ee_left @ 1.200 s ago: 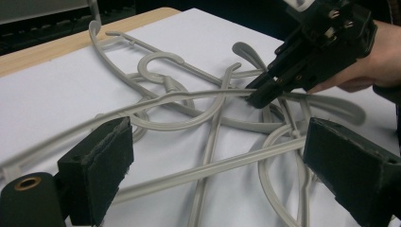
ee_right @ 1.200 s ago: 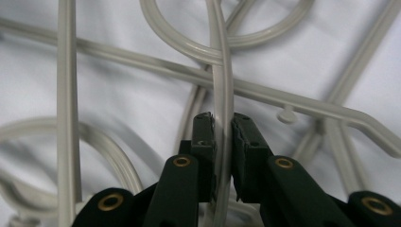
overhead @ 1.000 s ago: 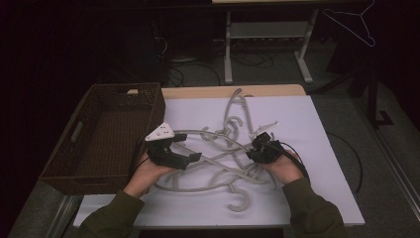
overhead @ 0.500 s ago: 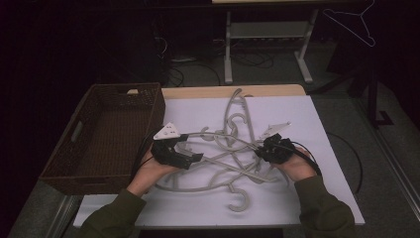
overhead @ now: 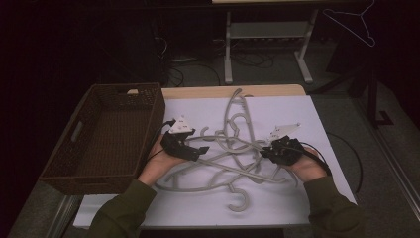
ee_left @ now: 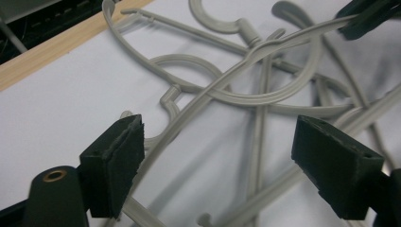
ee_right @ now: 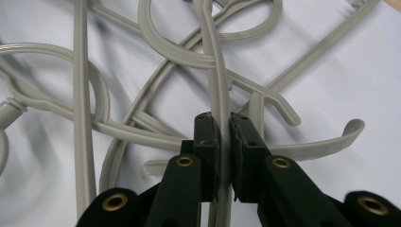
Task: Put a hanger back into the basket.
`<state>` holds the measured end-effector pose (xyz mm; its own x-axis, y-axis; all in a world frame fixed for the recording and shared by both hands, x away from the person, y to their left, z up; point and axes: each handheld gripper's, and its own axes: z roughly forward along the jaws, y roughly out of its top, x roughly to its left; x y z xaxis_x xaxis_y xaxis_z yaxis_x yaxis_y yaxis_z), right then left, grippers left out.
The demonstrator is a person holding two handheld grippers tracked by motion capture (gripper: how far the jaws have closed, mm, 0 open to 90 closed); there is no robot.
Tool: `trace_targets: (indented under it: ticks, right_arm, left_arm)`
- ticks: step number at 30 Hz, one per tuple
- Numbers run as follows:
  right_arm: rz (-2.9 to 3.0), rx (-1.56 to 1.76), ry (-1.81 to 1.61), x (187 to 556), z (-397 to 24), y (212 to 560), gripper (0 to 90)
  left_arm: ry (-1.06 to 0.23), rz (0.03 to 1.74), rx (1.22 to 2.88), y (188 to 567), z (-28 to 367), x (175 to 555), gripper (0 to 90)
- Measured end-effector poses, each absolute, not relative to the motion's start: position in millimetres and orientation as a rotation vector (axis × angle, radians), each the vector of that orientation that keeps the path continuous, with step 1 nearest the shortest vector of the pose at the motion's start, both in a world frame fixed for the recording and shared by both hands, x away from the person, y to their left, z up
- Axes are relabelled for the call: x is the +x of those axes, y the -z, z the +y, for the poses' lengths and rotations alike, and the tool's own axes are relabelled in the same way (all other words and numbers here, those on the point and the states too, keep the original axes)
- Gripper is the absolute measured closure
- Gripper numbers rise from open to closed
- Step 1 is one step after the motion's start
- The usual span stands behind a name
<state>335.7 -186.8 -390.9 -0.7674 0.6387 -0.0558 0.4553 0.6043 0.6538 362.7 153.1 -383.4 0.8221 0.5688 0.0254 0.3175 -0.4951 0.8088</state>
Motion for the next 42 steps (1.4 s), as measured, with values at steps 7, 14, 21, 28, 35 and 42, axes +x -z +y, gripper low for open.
trace_targets:
  ticks: [7,14,21,28,35,42]
  right_arm:
    - [2.553,0.861,-0.936,332.5,-191.5,389.3,81.7]
    - [2.560,0.846,-0.950,330.6,-192.6,389.1,81.7]
    - [2.562,0.830,-0.976,332.3,-193.8,389.3,81.7]
    - [2.566,0.800,-0.995,331.4,-191.8,387.9,81.7]
    - [2.572,0.769,-1.009,331.3,-190.7,386.3,81.6]
    - [2.593,0.743,-0.995,333.1,-193.1,385.8,81.2]
  left_arm:
    - [-0.390,0.650,2.220,396.4,145.1,382.4,22.3]
    - [-0.388,0.601,2.270,404.7,134.3,391.1,30.3]
    - [-0.417,0.524,2.297,407.2,126.1,391.7,44.1]
    - [-0.466,0.463,2.330,410.3,119.5,389.8,59.8]
    - [-0.477,0.424,2.346,408.5,116.8,388.1,69.0]
    - [-0.481,0.359,2.388,406.9,115.8,381.4,73.0]
